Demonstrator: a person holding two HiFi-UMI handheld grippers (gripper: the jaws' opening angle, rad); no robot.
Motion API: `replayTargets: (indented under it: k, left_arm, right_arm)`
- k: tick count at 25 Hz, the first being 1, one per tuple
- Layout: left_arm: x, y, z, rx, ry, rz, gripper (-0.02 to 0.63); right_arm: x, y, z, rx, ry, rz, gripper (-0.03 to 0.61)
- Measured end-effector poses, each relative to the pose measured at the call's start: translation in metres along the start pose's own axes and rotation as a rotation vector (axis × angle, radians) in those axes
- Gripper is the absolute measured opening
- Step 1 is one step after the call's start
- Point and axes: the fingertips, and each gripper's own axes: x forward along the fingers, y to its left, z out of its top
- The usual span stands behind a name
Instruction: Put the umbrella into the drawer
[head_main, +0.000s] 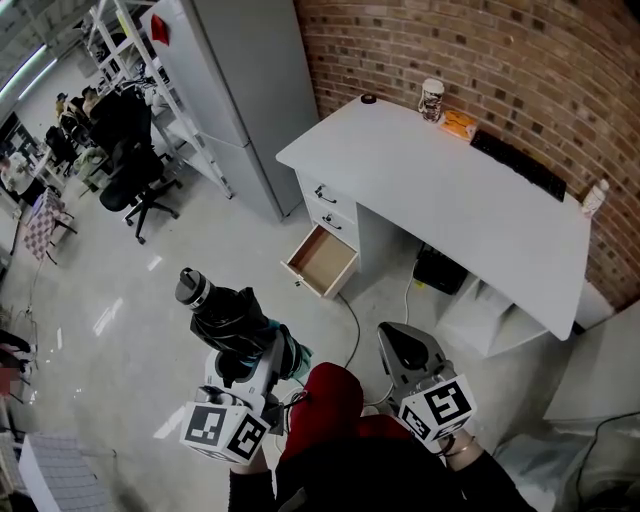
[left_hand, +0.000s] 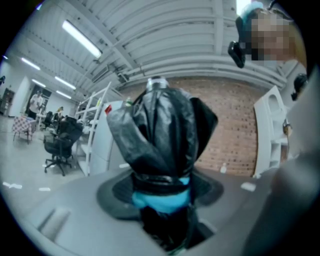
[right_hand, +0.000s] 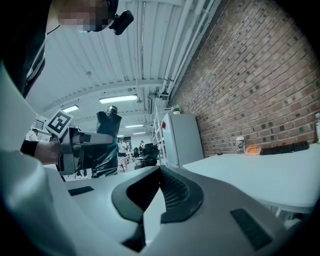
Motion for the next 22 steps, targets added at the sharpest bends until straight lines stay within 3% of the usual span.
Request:
replayTargets:
  k: [13,22]
  left_arm:
    - [0.054,0.010,-0.007,-0.009,0.027,-0.042,0.249]
    - [0.102,0.073,-0.025,-0.063,0.078,-0.038,0.249]
  right_arm:
    - [0.031,-0.029,-0.002,0.013,0.019,-0.021,0.002]
    - [0.103,-0.037,-0.018,0.014,0.077,-0.014,0.002]
